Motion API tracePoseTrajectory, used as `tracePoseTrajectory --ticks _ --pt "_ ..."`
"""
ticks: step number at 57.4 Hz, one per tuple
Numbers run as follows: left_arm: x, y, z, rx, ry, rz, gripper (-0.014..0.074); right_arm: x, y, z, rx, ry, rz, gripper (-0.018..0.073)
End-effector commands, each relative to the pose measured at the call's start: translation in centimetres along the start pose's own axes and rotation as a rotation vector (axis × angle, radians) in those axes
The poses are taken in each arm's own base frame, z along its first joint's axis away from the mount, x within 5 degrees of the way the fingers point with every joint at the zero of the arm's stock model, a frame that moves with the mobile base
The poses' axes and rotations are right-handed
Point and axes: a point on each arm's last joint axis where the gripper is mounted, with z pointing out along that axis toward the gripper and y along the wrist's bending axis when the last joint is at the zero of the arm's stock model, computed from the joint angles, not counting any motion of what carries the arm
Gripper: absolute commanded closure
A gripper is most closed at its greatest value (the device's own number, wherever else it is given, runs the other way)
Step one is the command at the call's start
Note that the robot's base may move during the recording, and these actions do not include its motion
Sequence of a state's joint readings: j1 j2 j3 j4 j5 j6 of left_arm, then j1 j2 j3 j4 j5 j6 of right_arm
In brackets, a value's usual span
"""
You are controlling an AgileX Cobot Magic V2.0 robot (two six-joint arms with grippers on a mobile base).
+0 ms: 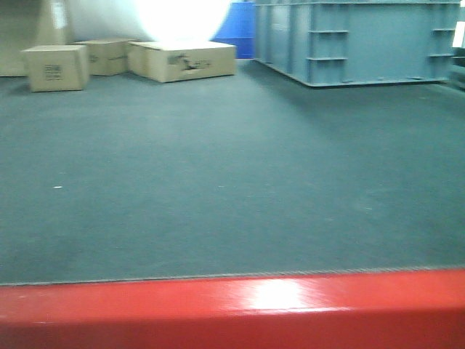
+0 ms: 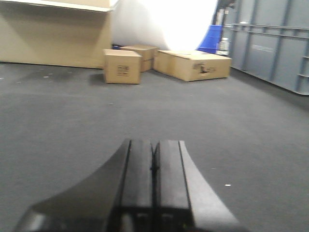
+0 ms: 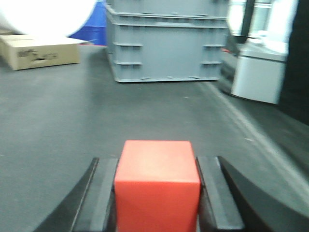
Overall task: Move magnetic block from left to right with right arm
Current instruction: 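Drive up to the second table near the cardboard boxes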
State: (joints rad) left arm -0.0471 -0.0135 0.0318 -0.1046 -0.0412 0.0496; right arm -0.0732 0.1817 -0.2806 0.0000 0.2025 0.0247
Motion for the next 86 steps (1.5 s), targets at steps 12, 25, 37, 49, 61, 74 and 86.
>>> tracePoseTrajectory --ticks 12,25,37,49,61,74,86 --pt "-0.83 0.01 -0.1 0.002 -0.097 -0.003 0.0722 -1.7 -0.02 -0.04 0.008 -0.103 -0.022 0.0328" --pt "-0.83 0.01 -0.1 0.002 -0.097 -0.003 0.0722 -1.7 -0.02 -0.04 0.008 -0.103 -0.022 0.0328" --pt "-0.83 0.01 -0.1 0.002 -0.097 -0.003 0.0722 -1.7 -0.02 -0.04 0.008 -0.103 -0.022 0.0328" --pt "-0.83 0.01 -0.1 0.002 -0.097 -0.003 0.0722 -1.7 -0.02 -0.04 0.008 -0.103 -0.022 0.0328" --pt "-0.83 0.01 -0.1 0.002 -0.097 -0.003 0.0722 -1.7 -0.02 -0.04 0.008 -0.103 -0.022 0.0328" --pt "-0.83 0.01 -0.1 0.002 -0.097 -0.003 0.0722 -1.71 -0.02 -0.05 0.008 -0.105 -0.022 0.0328" --pt "-0.83 0.01 -0.1 0.002 -0.097 -0.003 0.0722 -2.19 0.0 0.05 0.006 -0.113 -0.017 0.0328"
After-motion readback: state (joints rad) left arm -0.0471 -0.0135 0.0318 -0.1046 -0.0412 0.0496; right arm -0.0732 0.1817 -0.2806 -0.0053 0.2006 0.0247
